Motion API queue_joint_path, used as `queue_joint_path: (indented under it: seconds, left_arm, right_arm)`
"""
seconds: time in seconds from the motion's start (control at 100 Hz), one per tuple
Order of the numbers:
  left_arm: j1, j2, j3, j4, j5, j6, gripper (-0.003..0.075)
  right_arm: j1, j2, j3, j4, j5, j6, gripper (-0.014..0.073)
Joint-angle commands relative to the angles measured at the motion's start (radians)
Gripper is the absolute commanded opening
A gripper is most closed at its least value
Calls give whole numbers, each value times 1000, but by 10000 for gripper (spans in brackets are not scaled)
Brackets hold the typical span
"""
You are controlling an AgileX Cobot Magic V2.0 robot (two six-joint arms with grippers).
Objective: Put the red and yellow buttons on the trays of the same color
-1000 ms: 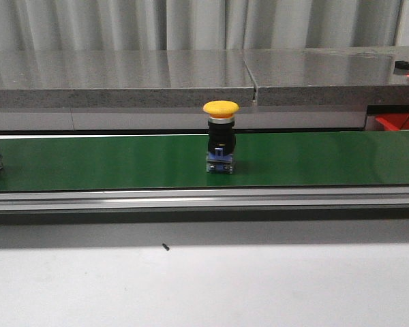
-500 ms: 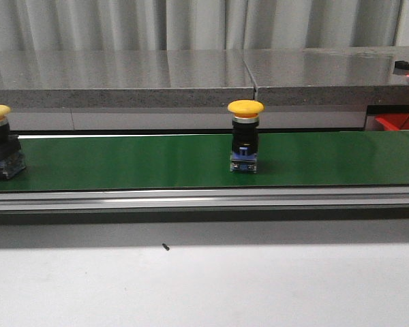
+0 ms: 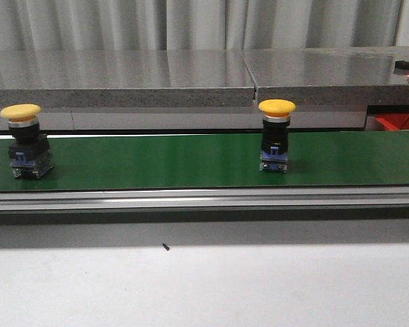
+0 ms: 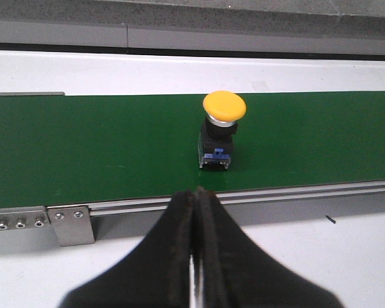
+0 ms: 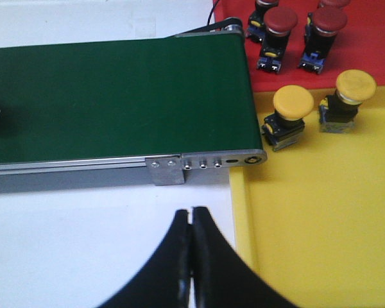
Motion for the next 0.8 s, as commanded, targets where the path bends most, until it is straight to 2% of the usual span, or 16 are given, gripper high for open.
queue_joint_path:
  seconds: [0.0,0.27,0.36,0.41,0.48,0.6,0.67,0.72,0.79]
  left_arm:
    - [-6,3,-28,-4,-80,-5,-20]
    - [-6,3,-28,-4,-80,-5,-20]
    - [-6,3,-28,-4,-80,-5,-20]
    - [-6,3,-28,-4,-80,-5,-20]
    - [-6,3,-28,-4,-80,-5,-20]
    - [-6,3,-28,-4,-80,-5,-20]
    - [-6,3,-28,-4,-80,-5,-20]
    - [-6,3,-28,-4,-80,-5,-20]
    - [-6,3,-28,-4,-80,-5,-20]
  right_arm:
    - [25,62,-77,-5,-31,1,-92]
    - [118,275,-267,-5,1,1,-90]
    - [147,349,-330,-6,40,1,-62]
    - [165,386,-358,-7,59,1,-6]
    - [194,437,-392,-8,81,1,128]
    - [245,519,-436,-8,104,1,459]
    - [273,563,-460,-6,106,1,596]
    - [292,595,-481,-2,107,1,644]
    - [319,641,-520,5,117,1,625]
